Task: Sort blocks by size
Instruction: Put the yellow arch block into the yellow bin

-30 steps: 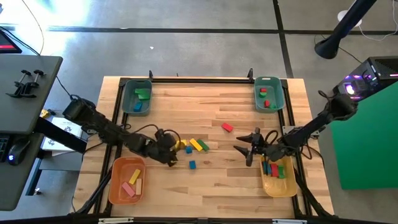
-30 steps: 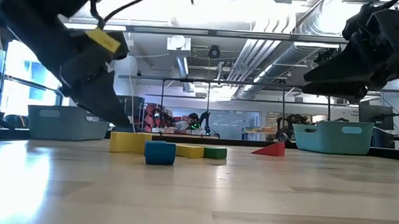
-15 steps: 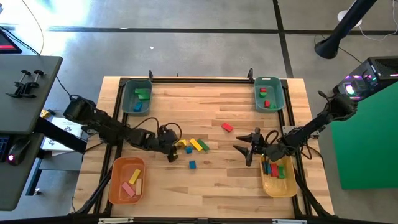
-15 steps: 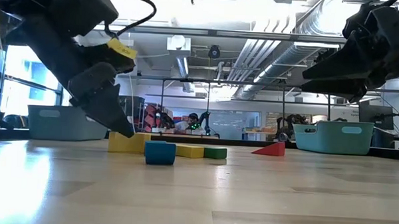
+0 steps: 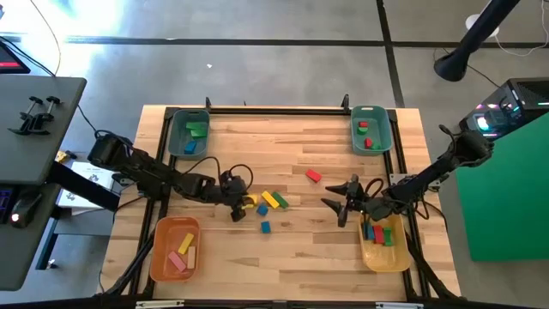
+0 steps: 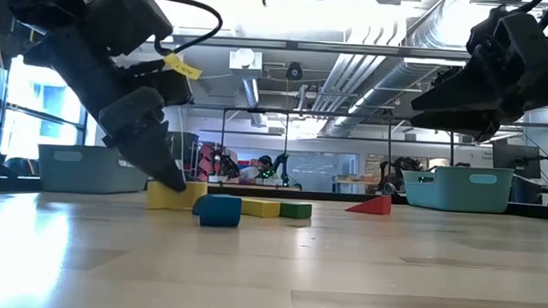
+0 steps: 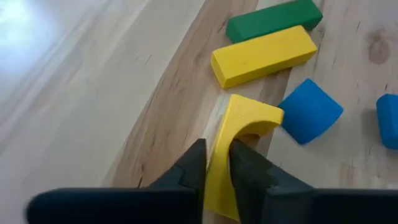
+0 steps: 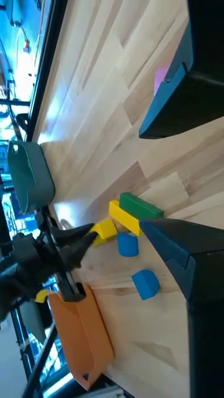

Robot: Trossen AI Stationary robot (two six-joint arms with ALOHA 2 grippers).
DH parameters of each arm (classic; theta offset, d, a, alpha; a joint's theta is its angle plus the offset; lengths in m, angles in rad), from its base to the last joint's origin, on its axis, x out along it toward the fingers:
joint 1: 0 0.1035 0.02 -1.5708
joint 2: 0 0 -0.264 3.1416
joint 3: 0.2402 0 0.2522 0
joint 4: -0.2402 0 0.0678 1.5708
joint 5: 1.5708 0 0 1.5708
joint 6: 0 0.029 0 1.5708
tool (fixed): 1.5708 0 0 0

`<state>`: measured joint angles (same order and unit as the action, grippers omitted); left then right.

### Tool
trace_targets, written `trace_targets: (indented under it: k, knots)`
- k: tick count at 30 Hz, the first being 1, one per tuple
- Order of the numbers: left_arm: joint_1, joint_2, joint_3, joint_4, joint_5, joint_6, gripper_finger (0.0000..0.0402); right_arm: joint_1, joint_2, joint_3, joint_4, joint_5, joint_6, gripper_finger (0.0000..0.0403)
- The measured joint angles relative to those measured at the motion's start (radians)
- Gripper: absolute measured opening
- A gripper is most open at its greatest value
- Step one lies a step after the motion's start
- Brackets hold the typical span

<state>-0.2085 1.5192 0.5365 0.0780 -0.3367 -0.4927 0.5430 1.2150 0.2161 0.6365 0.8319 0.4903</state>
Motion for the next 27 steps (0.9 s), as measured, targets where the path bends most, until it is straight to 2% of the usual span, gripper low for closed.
trace_targets:
  k: [3,8,12,16,21,27]
  knots:
    - [0.0,0.0,0.001,0.004,0.0,0.0,0.0011,0.001,0.0,0.0,0.003,-0.037,-0.024,0.0216]
    - [-0.001,0.0,0.013,-0.008,0.004,0.014,0.001,0.001,0.001,0.009,0.035,-0.187,-0.134,0.0216]
    - [-0.003,0.002,0.063,-0.014,-0.005,0.083,0.0005,0.001,0.049,0.092,0.022,-0.291,-0.308,0.0216]
    - [-0.003,0.002,0.143,-0.009,-0.037,0.203,0.0004,-0.005,0.143,0.21,-0.01,-0.286,-0.436,0.0216]
    - [-0.022,0.004,0.239,0.028,-0.065,0.338,0.0003,-0.039,0.253,0.338,-0.023,-0.242,-0.497,0.0216]
    - [-0.073,0.023,0.298,0.104,-0.068,0.456,0.0003,-0.068,0.309,0.489,-0.173,-0.196,-0.555,0.0216]
